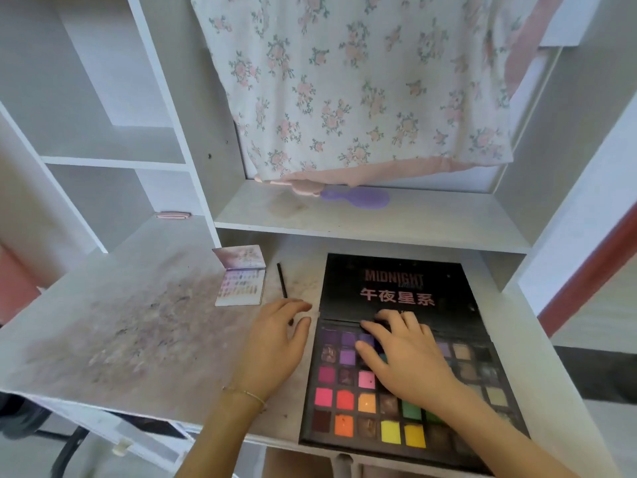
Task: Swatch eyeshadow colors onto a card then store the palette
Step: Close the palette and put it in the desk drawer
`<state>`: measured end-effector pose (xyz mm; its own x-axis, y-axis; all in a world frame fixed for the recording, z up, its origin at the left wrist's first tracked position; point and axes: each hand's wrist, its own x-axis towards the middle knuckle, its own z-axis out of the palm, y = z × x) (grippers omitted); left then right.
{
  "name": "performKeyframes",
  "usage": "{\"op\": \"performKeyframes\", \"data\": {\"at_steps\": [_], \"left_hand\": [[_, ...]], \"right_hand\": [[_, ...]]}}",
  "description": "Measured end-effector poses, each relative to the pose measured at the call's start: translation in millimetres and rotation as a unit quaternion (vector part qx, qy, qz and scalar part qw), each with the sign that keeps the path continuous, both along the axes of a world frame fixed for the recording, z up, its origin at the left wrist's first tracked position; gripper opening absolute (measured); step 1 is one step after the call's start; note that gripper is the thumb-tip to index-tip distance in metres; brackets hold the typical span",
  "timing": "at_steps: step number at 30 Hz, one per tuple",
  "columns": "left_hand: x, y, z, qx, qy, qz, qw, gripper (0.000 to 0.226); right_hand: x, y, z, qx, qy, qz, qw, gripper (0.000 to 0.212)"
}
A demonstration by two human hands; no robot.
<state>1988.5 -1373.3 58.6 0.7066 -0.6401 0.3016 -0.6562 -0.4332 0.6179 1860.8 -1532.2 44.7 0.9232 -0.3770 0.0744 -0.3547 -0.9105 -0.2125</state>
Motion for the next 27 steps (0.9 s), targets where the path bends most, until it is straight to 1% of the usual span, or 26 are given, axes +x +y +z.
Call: {"op": "performKeyframes", "data": {"at_steps": [1, 3, 4, 5, 6, 7, 9, 10, 11, 12, 13, 15, 17, 18, 19, 20, 22, 24, 27], "left_hand": [[-5, 1, -4, 0.006, 0.01, -0.005, 1.0, 0.028], [-13, 2, -10, 0.028, 0.022, -0.012, 0.999, 0.032], [-17, 1, -12, 0.041, 0.023, -0.016, 0.999, 0.034], [-20, 1, -15, 0.056, 0.019, -0.021, 0.998, 0.037], [-23, 0, -17, 0.071, 0.012, -0.024, 0.997, 0.038], [-25, 0, -19, 0.082, 0.002, -0.024, 0.996, 0.037], [-27, 1, -23, 0.095, -0.016, -0.021, 0.995, 0.036], [-27, 1, -24, 0.097, -0.02, -0.021, 0.995, 0.036], [-27, 1, -24, 0.097, -0.021, -0.021, 0.995, 0.037], [-27, 1, -25, 0.096, -0.021, -0.021, 0.995, 0.036], [-28, 1, -25, 0.093, -0.02, -0.022, 0.995, 0.036], [-28, 1, -25, 0.087, -0.016, -0.02, 0.996, 0.036], [-27, 2, -24, 0.082, -0.014, -0.017, 0.996, 0.035], [-26, 2, -24, 0.08, -0.015, -0.015, 0.997, 0.034], [-25, 2, -22, 0.077, -0.017, -0.014, 0.997, 0.032], [-24, 2, -21, 0.074, -0.018, -0.014, 0.997, 0.031], [-23, 2, -18, 0.06, -0.012, -0.014, 0.998, 0.026], [-22, 3, -15, 0.031, 0.008, -0.015, 0.999, 0.025], [-21, 4, -12, -0.032, 0.056, 0.012, 0.998, 0.034]], "right_hand": [[-6, 3, 2, 0.021, -0.007, 0.027, 0.999, 0.05], [-17, 1, 9, 0.105, -0.029, 0.082, 0.991, 0.041], [-20, -3, 12, 0.15, -0.047, 0.088, 0.984, 0.037], [-23, -10, 14, 0.174, -0.071, 0.071, 0.98, 0.034], [-26, -21, 14, 0.169, -0.094, 0.036, 0.98, 0.033], [-28, -32, 13, 0.142, -0.106, -0.013, 0.984, 0.034], [-32, -53, 10, 0.086, -0.078, -0.133, 0.984, 0.04], [-33, -60, 8, 0.087, -0.07, -0.183, 0.977, 0.043], [-34, -65, 6, 0.112, -0.086, -0.217, 0.966, 0.045], [-34, -68, 7, 0.157, -0.125, -0.242, 0.949, 0.044], [-34, -70, 10, 0.215, -0.176, -0.264, 0.924, 0.043], [-33, -75, 16, 0.345, -0.258, -0.308, 0.848, 0.043], [-33, -82, 23, 0.453, -0.303, -0.338, 0.767, 0.041], [-34, -85, 25, 0.48, -0.313, -0.344, 0.744, 0.034], [-35, -86, 27, 0.493, -0.312, -0.343, 0.736, 0.025], [-35, -85, 28, 0.498, -0.304, -0.337, 0.739, 0.019], [-34, -83, 26, 0.495, -0.282, -0.32, 0.757, 0.008], [-35, -79, 23, 0.483, -0.274, -0.301, 0.775, 0.016], [-43, -74, 21, 0.469, -0.28, -0.277, 0.79, 0.025]]}}
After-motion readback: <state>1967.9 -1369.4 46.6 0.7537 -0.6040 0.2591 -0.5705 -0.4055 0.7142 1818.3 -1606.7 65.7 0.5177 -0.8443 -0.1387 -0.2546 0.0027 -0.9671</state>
